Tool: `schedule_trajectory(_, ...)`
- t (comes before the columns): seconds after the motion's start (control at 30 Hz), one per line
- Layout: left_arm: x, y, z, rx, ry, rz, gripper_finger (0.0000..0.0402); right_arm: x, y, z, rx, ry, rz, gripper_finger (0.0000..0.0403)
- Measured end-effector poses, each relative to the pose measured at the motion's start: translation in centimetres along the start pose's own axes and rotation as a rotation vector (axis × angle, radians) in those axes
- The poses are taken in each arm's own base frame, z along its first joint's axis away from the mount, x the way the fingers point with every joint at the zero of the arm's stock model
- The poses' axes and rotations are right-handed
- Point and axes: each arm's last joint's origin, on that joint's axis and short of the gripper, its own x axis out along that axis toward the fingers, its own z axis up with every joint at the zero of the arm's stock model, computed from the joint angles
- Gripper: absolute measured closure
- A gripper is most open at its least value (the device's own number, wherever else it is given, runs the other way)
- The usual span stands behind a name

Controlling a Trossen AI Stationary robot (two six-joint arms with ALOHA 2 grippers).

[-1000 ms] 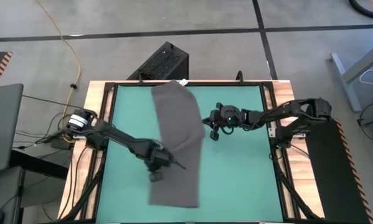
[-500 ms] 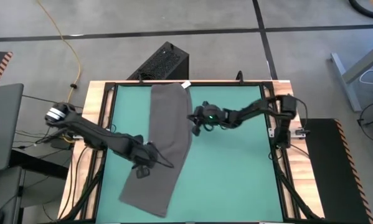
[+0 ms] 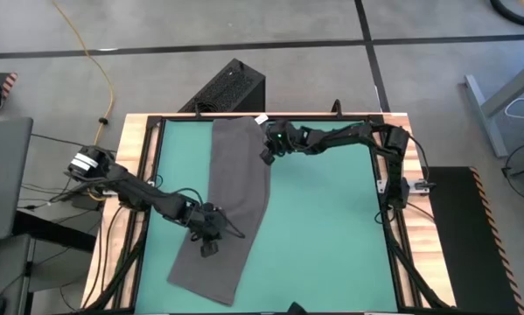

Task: Roll towel into tight, uniform cylinder
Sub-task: Fold the gray towel

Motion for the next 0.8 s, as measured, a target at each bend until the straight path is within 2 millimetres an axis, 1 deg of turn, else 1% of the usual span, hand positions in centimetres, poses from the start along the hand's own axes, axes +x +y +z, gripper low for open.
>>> schedule_trajectory(0.1, 0.2, 0.1, -0.9, -0.018, 0.011, 0.008, 0.0401, 0.7, 0.5, -0.6, 0.014, 0.022, 0.054, 0.0344)
schedule_trajectory(0.23, 0.3, -0.2, -1.6, -0.021, 0.028, 0.007, 0.0401, 1.4, 1.3, -2.0, 0.007, 0.104, 0.083, 0.0344)
schedule_trajectory(0.43, 0.3, -1.0, -2.4, -0.014, 0.055, -0.011, 0.0401, 0.8, 1.2, -3.1, 0.036, 0.257, 0.058, 0.0344)
schedule_trajectory(0.53, 0.3, -1.3, -2.9, -0.015, 0.07, -0.017, 0.0401, -0.3, 1.8, -4.0, 0.034, 0.374, 0.047, 0.0344)
schedule_trajectory(0.6, 0.3, -1.6, -3.1, -0.014, 0.072, -0.015, 0.0401, -1.3, 2.8, -4.7, 0.011, 0.457, 0.037, 0.0344)
schedule_trajectory(0.7, 0.2, -1.8, -3.4, -0.013, 0.061, 0.003, 0.0401, -3.6, 4.8, -5.8, -0.061, 0.583, 0.041, 0.0344)
schedule_trajectory(0.8, 0.2, -2.0, -3.5, -0.004, 0.052, 0.012, 0.0401, -5.8, 6.5, -6.0, -0.108, 0.606, 0.046, 0.0344)
